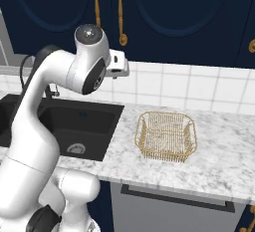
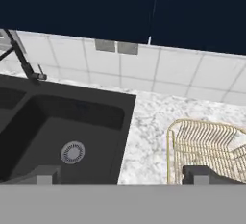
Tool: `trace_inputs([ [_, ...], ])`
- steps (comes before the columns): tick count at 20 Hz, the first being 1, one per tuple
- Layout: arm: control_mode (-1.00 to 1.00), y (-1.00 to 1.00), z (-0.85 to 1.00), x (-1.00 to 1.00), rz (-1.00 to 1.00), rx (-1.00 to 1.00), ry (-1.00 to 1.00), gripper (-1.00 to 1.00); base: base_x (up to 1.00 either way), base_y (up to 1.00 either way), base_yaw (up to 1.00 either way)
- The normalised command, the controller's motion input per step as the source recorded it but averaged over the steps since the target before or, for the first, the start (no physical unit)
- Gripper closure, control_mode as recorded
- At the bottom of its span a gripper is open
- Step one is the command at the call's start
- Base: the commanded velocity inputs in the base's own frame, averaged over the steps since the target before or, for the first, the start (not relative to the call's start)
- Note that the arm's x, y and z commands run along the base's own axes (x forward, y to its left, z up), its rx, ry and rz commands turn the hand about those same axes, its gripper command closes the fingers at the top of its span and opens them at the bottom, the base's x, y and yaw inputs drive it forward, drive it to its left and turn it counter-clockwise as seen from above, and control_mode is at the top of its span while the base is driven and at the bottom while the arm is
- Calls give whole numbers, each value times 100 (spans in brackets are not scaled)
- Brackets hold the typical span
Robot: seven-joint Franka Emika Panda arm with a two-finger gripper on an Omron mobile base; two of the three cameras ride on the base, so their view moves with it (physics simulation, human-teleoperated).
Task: Open the cabinet, pick up the bread from the cabinet and place it in the basket. Then move the basket to the dining counter.
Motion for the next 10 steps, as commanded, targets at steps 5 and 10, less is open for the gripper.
trace_inputs([
  [5, -100, -3, 91, 51, -17, 1, -7, -100, 0, 0, 0],
  [10, -100, -19, 88, 18, -13, 11, 0, -100, 0, 0, 0],
])
